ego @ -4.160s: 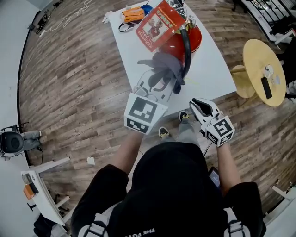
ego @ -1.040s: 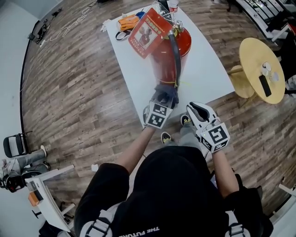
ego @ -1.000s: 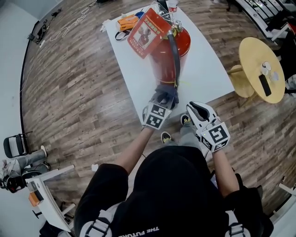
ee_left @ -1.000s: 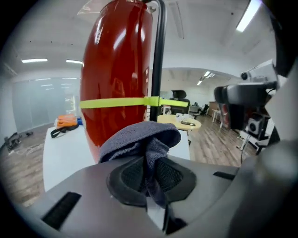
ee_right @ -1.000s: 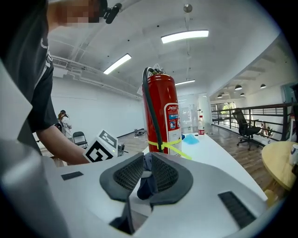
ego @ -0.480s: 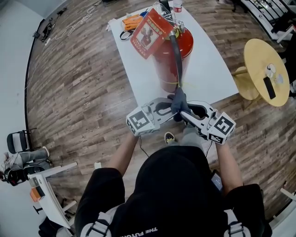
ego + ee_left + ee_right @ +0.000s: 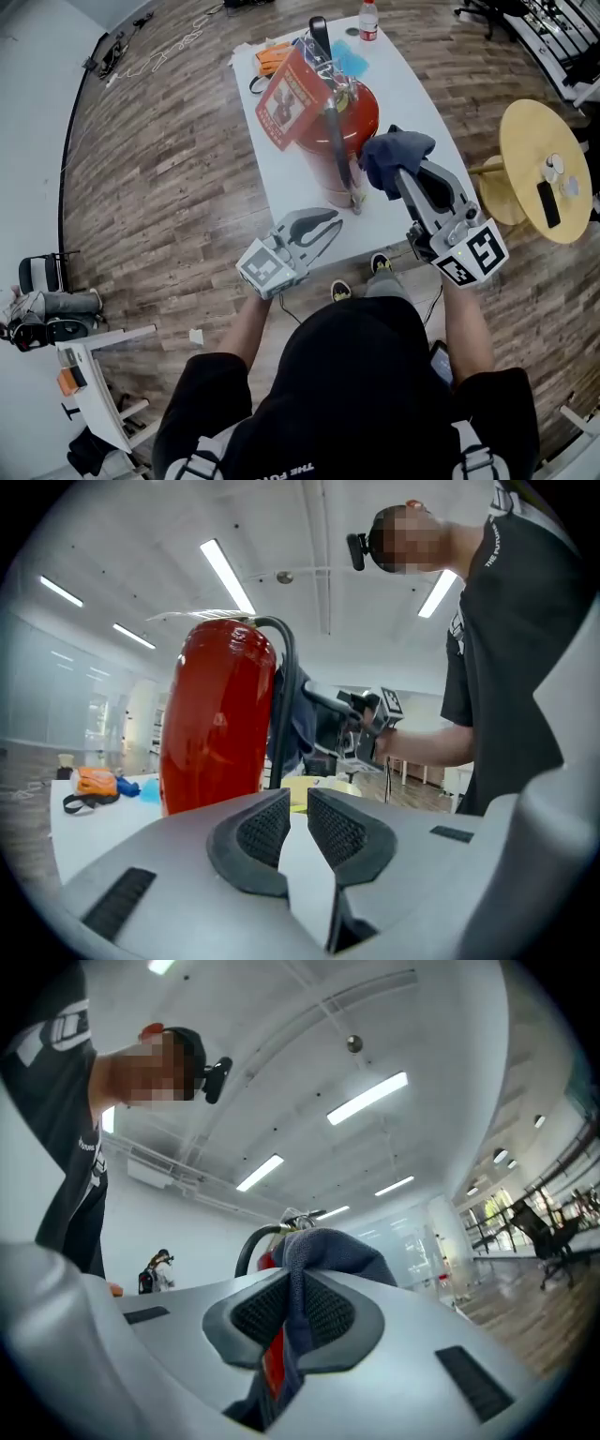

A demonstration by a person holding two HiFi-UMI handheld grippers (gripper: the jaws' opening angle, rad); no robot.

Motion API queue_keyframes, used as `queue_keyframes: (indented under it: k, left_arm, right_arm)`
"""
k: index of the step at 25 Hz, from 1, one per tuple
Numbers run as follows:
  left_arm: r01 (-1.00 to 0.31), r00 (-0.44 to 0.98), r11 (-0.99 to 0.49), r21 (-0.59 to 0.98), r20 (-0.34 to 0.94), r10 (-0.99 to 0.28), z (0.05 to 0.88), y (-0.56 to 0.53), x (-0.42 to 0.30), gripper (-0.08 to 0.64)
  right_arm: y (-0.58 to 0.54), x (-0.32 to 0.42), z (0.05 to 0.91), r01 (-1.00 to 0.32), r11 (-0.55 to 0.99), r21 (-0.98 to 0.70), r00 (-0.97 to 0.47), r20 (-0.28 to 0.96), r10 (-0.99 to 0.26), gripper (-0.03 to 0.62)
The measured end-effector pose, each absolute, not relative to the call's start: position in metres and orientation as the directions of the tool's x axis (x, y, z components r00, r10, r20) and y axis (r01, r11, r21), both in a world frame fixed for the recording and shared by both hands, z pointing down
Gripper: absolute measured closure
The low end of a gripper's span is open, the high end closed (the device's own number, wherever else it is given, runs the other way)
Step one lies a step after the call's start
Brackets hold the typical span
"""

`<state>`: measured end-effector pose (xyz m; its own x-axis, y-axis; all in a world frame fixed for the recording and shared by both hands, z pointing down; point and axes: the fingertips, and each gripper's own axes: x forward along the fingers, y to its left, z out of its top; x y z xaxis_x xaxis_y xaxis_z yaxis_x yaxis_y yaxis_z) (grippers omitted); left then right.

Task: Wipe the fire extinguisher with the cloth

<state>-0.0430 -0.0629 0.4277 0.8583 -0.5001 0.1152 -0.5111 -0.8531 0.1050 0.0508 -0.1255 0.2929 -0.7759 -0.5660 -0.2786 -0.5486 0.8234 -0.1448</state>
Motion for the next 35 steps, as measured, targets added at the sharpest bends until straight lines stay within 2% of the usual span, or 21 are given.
queue_keyframes:
  k: [4,6,9,11,13,15,18,23,27,35]
  left_arm:
    - [-0.628,0.778,-0.764,0.15,0.109,-0.618,0.421,-0.082,-0.051,0.512]
    - [-0.659,0.752,-0.735,0.159,0.114,-0.649,0.419,-0.088,-0.051,0.512]
    - [-0.714,0.7,-0.684,0.149,0.151,-0.698,0.42,-0.098,-0.053,0.512]
    - [-0.737,0.676,-0.659,0.15,0.153,-0.721,0.424,-0.101,-0.057,0.512]
    - [-0.748,0.663,-0.644,0.161,0.151,-0.733,0.429,-0.102,-0.059,0.512]
    - [-0.763,0.645,-0.624,0.167,0.164,-0.746,0.435,-0.102,-0.058,0.512]
    - [-0.785,0.619,-0.591,0.184,0.191,-0.762,0.441,-0.097,-0.054,0.512]
    - [-0.824,0.565,-0.528,0.204,0.237,-0.79,0.451,-0.091,-0.057,0.512]
    - [-0.842,0.538,-0.495,0.213,0.271,-0.798,0.465,-0.082,-0.074,0.512]
    - [-0.79,0.608,-0.543,0.284,0.247,-0.755,0.492,-0.062,-0.074,0.512]
  right_arm:
    - [-0.16,0.01,0.238,-0.538,0.83,0.147,-0.834,-0.239,-0.498,0.548]
    - [-0.186,0.003,0.229,-0.521,0.826,0.214,-0.851,-0.201,-0.484,0.548]
    - [-0.218,0.009,0.228,-0.404,0.913,0.061,-0.896,-0.229,-0.381,0.548]
    - [-0.238,0.011,0.24,-0.376,0.927,-0.007,-0.903,-0.223,-0.368,0.548]
    - [-0.26,0.005,0.283,-0.396,0.918,0.001,-0.914,-0.098,-0.394,0.548]
    - [-0.272,-0.007,0.349,-0.375,0.925,-0.062,-0.926,0.054,-0.372,0.549]
    - [-0.277,-0.016,0.454,-0.333,0.917,-0.219,-0.93,0.237,-0.281,0.551]
    - [-0.284,-0.033,0.596,-0.279,0.907,-0.314,-0.85,0.521,-0.081,0.551]
    - [-0.277,-0.039,0.639,-0.25,0.904,-0.346,-0.803,0.596,0.006,0.552]
    - [-0.213,0.012,0.653,-0.337,0.856,-0.392,-0.777,0.629,-0.018,0.554]
